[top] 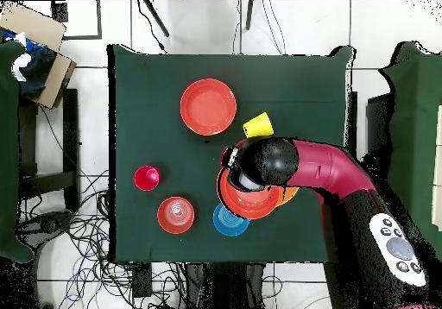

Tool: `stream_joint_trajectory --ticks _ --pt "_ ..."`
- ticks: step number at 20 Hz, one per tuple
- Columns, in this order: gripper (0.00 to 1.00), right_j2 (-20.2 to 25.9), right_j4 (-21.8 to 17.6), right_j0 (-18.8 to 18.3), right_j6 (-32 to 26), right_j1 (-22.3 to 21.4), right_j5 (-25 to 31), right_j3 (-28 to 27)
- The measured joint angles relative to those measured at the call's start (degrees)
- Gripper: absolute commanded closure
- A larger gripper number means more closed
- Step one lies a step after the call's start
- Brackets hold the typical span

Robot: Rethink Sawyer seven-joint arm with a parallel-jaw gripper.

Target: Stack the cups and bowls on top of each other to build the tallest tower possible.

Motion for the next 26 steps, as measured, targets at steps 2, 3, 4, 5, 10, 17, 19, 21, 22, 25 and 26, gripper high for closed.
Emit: stream_joint_trajectory --ticks 2,3,4,5,10,17,19,21,22,25,26 --pt "0.00 0.38 0.01 -0.45 0.00 0.00 0.00 0.07" --pt "0.00 0.42 0.01 -0.53 0.00 0.00 0.00 0.08" --pt "0.00 0.55 0.00 -0.82 0.00 0.00 0.00 0.12" --pt "0.00 0.59 0.01 -0.95 0.00 0.00 0.00 0.13" --pt "0.00 0.64 0.00 -1.51 0.00 0.00 0.00 0.17" --pt "0.00 0.79 -1.20 -2.36 0.00 0.00 0.00 0.37" --pt "0.00 0.87 -1.98 -2.64 0.00 0.01 0.00 0.45" --pt "0.00 0.95 -2.39 -2.77 0.00 0.00 0.00 0.49" --pt "0.00 1.01 -2.64 -2.88 0.00 0.00 0.00 0.52" --pt "0.00 1.39 -3.42 -3.52 0.00 0.00 0.00 0.62" --pt "0.00 1.50 -3.59 -3.79 0.00 0.00 0.00 0.64"
